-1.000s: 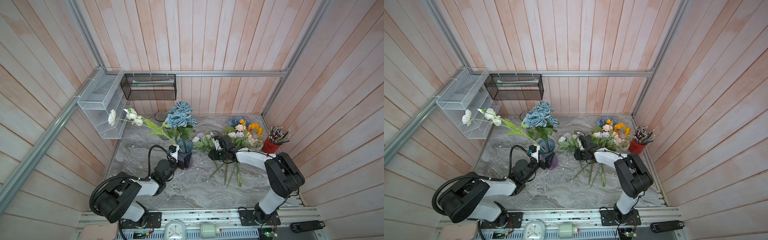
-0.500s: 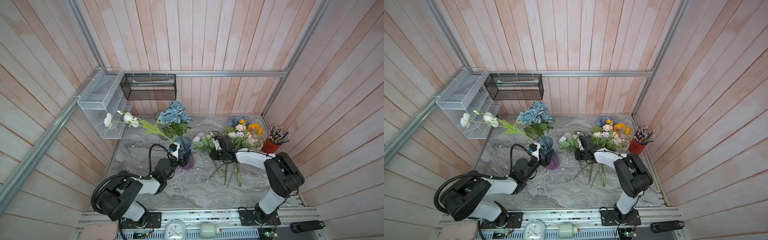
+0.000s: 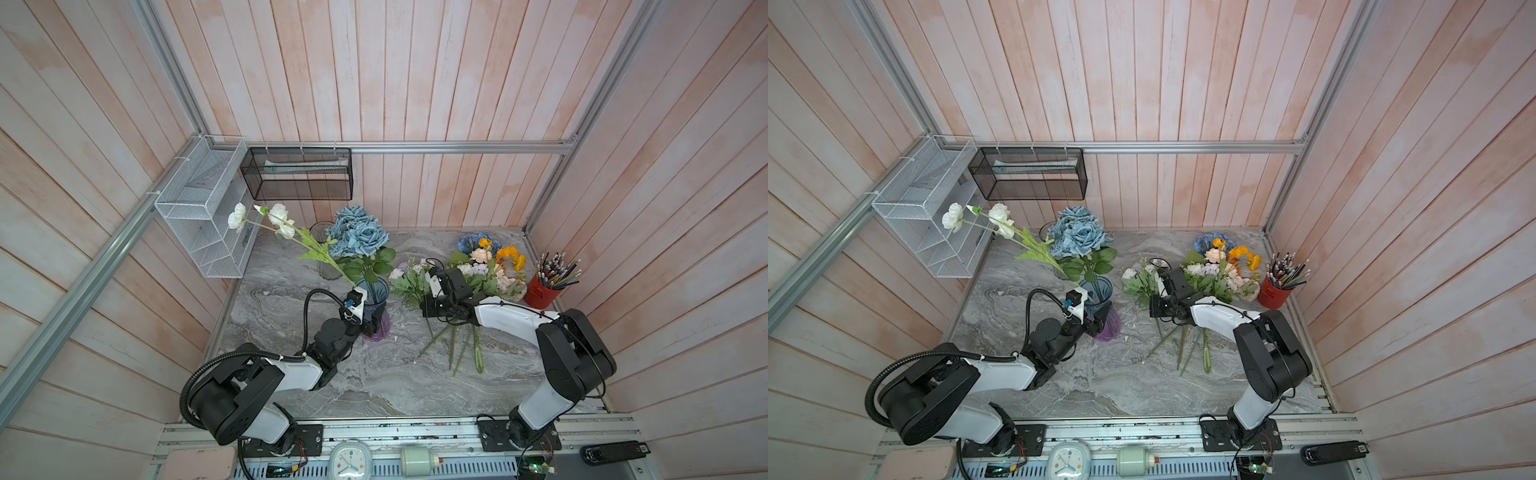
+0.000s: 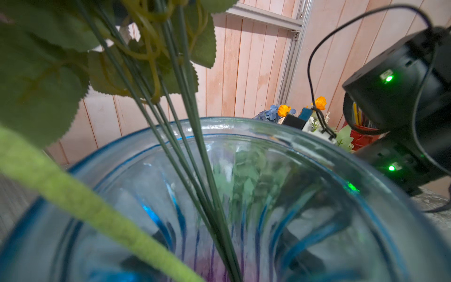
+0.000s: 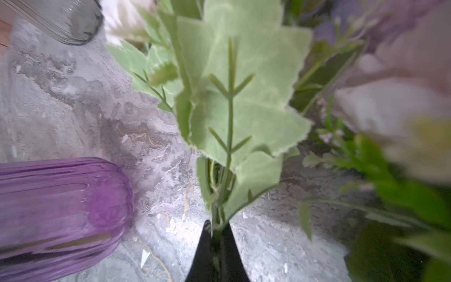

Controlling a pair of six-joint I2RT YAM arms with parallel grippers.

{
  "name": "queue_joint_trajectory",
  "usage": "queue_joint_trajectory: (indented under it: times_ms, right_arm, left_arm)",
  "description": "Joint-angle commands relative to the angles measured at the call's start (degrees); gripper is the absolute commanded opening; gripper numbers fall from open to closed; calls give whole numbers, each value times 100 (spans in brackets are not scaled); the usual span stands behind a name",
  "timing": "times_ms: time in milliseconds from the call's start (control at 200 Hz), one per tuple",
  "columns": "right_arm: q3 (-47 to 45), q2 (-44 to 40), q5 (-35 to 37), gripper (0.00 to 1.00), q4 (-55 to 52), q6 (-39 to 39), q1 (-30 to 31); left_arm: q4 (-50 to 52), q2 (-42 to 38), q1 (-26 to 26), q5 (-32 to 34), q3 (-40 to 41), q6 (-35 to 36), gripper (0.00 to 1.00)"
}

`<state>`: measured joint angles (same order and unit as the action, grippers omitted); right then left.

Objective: Arrange flowers in a vase
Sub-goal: Adjust the vase at the center of the table.

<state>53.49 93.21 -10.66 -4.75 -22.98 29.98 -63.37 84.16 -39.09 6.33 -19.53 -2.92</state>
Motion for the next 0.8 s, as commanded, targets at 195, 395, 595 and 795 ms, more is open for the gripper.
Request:
queue_joint_trajectory:
  times_ms: [195,395,595,795]
  right_arm:
    - [-95,-1413,-152,0,481,-398,-407]
    - [-430,-2190,-41,0,1164,-668,-643]
    - [-665,-2498,178,0,1287,-690,-676]
    - [-1195,-2773,778,0,1192,-810,-798]
  left_arm:
    - [426,89,-55,167,-59,40,45]
    - [560,99,-72,107,-129,37,34]
    - [726,122,-71,53,-217,35,3]
    - [734,110,-78,79,-201,-7,0]
